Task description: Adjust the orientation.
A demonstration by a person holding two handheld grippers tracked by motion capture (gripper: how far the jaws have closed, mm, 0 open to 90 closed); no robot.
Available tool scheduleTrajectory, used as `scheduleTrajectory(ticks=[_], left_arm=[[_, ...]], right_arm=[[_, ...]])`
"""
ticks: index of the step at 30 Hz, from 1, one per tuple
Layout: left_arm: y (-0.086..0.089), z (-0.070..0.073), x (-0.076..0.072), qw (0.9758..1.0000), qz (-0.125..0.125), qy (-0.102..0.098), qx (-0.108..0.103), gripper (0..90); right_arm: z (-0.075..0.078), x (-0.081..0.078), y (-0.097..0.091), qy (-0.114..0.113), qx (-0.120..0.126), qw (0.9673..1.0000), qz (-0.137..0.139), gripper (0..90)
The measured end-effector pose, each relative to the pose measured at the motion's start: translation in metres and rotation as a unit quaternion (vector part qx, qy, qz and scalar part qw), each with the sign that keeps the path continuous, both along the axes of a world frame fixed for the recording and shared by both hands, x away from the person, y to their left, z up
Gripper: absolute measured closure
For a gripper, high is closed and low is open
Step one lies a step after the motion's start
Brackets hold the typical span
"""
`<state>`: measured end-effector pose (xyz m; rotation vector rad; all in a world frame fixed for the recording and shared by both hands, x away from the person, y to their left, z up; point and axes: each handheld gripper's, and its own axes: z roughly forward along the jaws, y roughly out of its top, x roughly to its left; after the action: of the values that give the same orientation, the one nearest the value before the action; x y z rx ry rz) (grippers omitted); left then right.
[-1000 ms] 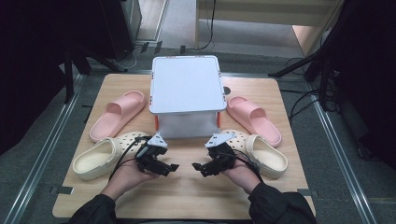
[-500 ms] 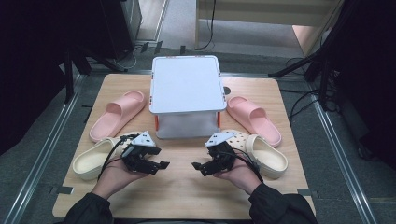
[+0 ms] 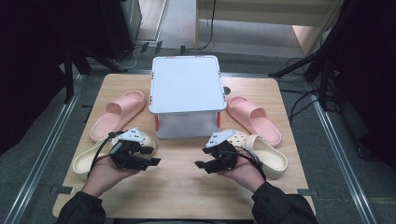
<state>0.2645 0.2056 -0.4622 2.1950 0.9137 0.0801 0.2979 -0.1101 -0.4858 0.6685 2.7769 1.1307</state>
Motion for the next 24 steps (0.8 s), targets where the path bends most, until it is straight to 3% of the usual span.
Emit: scheduleTrajectory(ticks=[3, 7, 8, 11, 14, 17, 24], left_arm=[[0.007, 0.002, -0.002, 1.0, 0.006, -0.005, 0.004, 46.2], [0.017, 0.005, -0.004, 0.9998, 0.019, -0.005, -0.001, 46.2], [0.019, 0.007, -0.005, 0.9997, 0.024, -0.007, -0.003, 46.1], [0.026, 0.009, -0.007, 0.9994, 0.033, -0.01, -0.003, 46.1], [0.033, 0.011, -0.01, 0.9988, 0.047, -0.01, 0.005, 44.5], [0.04, 0.016, -0.013, 0.9982, 0.059, -0.009, -0.005, 43.5], [0.057, 0.025, -0.024, 0.9978, 0.064, -0.018, 0.008, 45.3]], right_arm=[[0.001, 0.002, -0.003, 0.001, -0.002, 1.0, 0.009, 43.5], [0.004, 0.012, -0.01, 0.027, 0.037, 0.999, -0.001, 44.9], [0.006, 0.015, -0.012, 0.034, 0.063, 0.9974, -0.008, 44.9], [0.008, 0.016, -0.013, 0.034, 0.072, 0.9967, -0.013, 45.0], [0.007, 0.017, -0.011, 0.03, 0.07, 0.997, -0.012, 47.8], [0.006, 0.017, -0.008, 0.035, 0.064, 0.9973, -0.009, 47.8], [0.005, 0.02, -0.001, 0.025, 0.053, 0.9983, 0.002, 47.4]])
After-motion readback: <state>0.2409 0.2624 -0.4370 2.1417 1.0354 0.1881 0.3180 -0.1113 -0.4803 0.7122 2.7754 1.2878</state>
